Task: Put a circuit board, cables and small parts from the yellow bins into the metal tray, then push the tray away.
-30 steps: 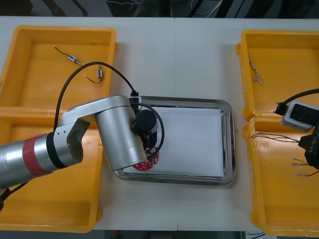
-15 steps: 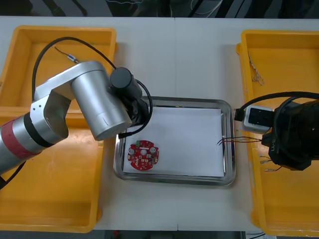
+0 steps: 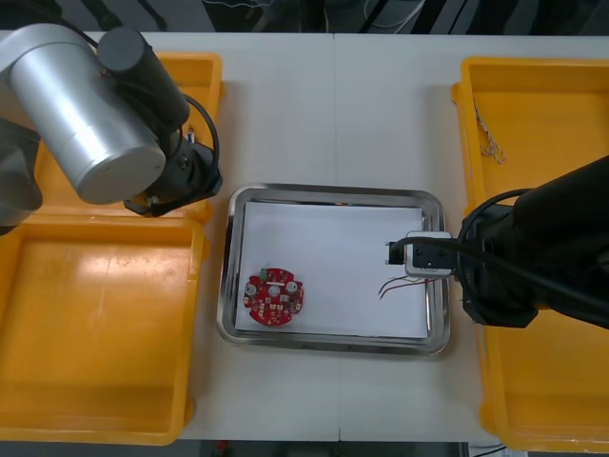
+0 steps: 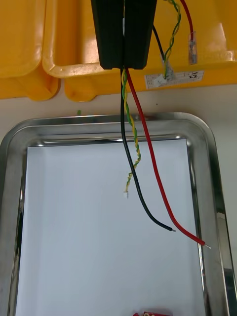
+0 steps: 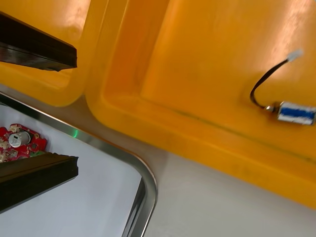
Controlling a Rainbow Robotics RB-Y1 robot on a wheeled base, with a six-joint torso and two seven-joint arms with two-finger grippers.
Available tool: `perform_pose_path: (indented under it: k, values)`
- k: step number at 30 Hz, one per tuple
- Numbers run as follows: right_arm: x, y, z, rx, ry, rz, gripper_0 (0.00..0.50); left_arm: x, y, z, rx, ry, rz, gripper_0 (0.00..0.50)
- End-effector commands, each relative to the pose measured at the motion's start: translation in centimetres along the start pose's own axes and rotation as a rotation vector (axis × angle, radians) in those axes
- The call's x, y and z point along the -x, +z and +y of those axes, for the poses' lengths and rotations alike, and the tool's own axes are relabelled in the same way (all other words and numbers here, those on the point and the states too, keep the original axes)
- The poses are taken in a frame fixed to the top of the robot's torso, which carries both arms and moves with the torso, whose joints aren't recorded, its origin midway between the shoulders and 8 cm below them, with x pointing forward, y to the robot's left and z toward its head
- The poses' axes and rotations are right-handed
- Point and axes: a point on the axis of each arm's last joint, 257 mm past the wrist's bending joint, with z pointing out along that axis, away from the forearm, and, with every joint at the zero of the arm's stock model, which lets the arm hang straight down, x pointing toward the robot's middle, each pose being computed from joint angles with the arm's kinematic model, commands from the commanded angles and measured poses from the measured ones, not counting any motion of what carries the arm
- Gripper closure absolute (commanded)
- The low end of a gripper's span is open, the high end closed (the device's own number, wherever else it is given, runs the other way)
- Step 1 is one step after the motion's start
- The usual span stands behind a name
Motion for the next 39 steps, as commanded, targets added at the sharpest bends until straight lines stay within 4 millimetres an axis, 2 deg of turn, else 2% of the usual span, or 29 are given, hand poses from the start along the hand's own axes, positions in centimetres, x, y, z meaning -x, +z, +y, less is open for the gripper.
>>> perform_pose_path:
  k: [1,5,13,18,22,30,39]
  values:
    - [1.5,1.2,0.3,-0.007,-0.098,-0.02,0.5,4.3,-3.7,2.0,0.007,0.037,-0.08,0.0]
    - [2.3,2.6,0.7,0.018,-0.126,-0.016,0.5,6.1,-4.9,4.3,0.045,0.025,-0.101,0.0]
    - [3.6,4.8,1.3,0.043,-0.132,-0.02,0.5,8.6,-5.5,8.2,0.127,0.058,-0.112,0.0]
    - [4.6,5.6,1.3,0.035,-0.131,-0.03,0.5,10.1,-5.7,9.6,0.138,0.084,-0.098,0.0]
    - [4.6,7.0,1.5,0.042,-0.126,-0.008,0.5,11.3,-5.8,10.8,0.15,0.126,-0.085,0.0]
    - [4.7,9.8,2.7,0.079,-0.11,0.015,0.5,12.6,-6.0,11.0,0.087,0.212,-0.047,0.0]
    - [7.1,11.7,2.9,0.092,-0.066,-0.028,0.5,12.8,-5.8,9.9,-0.049,0.278,0.013,0.0]
